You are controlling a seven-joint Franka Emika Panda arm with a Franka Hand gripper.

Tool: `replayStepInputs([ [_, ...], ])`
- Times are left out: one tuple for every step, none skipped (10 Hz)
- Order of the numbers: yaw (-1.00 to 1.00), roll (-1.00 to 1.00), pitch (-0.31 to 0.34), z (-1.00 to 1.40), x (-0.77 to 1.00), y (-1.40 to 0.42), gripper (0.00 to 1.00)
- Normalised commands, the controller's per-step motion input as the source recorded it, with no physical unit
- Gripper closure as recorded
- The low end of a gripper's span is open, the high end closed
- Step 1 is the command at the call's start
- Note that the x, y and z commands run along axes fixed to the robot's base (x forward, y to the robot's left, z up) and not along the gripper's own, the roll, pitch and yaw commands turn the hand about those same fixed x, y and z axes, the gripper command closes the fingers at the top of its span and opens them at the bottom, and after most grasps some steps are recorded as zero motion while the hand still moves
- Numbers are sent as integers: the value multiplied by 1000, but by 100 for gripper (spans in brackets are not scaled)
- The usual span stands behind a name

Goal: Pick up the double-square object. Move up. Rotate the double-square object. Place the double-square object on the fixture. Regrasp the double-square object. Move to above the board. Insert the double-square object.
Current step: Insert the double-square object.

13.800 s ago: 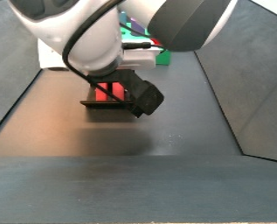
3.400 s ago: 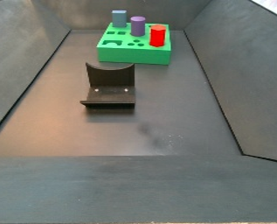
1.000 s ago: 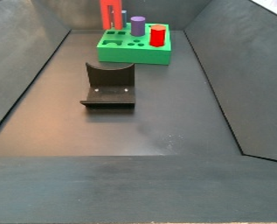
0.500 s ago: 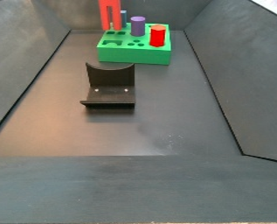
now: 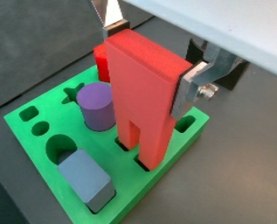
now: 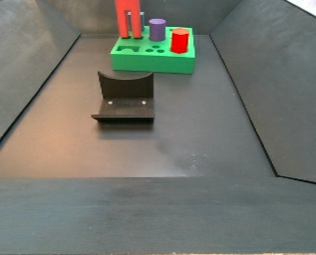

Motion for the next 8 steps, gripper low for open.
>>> replayStepInputs([
  [0, 0, 0, -57, -17, 0, 100],
  [0, 0, 0, -49, -74, 0, 100],
  [0, 0, 0, -34, -129, 0, 100],
  [0, 20, 0, -34, -103, -9, 100],
  [0, 6, 0, -26, -54, -37, 100],
  [-9, 1, 0, -11, -40, -74, 100],
  [-31, 0, -7, -54, 0, -40, 100],
  [-114, -47, -46, -134, 129, 0, 100],
])
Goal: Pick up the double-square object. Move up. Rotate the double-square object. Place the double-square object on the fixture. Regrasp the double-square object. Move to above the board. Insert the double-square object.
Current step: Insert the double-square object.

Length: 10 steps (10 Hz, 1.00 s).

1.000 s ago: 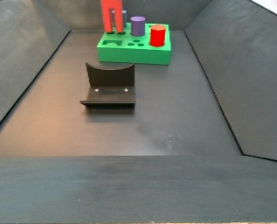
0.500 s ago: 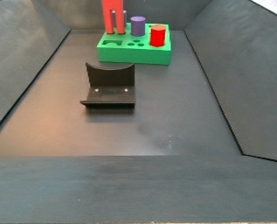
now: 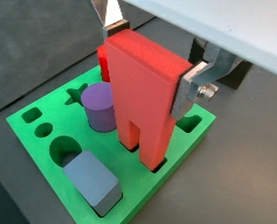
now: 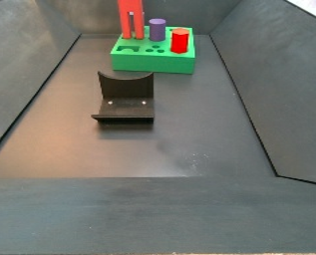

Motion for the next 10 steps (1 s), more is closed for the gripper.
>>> replayStepInputs([
  [-123, -30, -36, -200, 214, 0, 100],
  [-103, -17, -23, -223, 200, 0, 100],
  [-103, -14, -26, -246, 171, 0, 100],
  [-60, 0, -20, -260, 60, 0, 100],
  [-34, 0, -30, -271, 0, 0, 100],
  [-20, 0, -27, -246, 0, 0, 100],
  [-29, 0, -36, -240, 0, 0, 100],
  [-60, 0, -51, -237, -109, 0, 100],
  [-89, -31, -106, -289, -174, 63, 100],
  [-86, -23, -104, -297, -143, 34, 100],
])
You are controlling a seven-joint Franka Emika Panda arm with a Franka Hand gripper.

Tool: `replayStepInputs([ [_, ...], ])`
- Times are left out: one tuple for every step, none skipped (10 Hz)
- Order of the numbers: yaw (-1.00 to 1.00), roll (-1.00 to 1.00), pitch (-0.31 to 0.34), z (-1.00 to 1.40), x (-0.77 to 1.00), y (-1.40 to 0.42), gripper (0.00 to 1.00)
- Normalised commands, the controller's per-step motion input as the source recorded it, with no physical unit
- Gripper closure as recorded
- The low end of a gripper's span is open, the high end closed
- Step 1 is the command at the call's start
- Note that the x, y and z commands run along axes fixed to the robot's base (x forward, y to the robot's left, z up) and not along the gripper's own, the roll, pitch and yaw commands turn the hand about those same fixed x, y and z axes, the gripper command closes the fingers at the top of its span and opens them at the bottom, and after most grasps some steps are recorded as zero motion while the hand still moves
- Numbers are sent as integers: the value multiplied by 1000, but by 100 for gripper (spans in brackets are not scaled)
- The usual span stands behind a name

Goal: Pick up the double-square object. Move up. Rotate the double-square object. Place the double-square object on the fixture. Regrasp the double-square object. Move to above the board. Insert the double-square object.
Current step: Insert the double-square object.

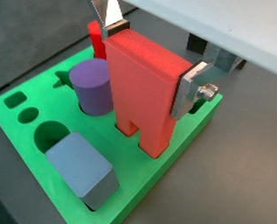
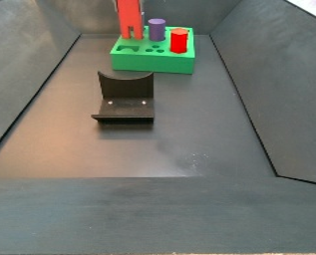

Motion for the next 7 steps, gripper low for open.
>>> replayStepInputs([
  [-74, -7, -64, -260, -80, 11, 100],
  [-57, -9, -50, -274, 0, 14, 100],
  [-43, -10, -51, -303, 0, 23, 100],
  [-23, -14, -49, -323, 0, 40, 100],
  [-66, -23, -73, -183, -3, 0, 100],
  [0, -46, -50, 0, 0, 37, 100],
  [0, 0, 0, 0, 0, 0, 100],
])
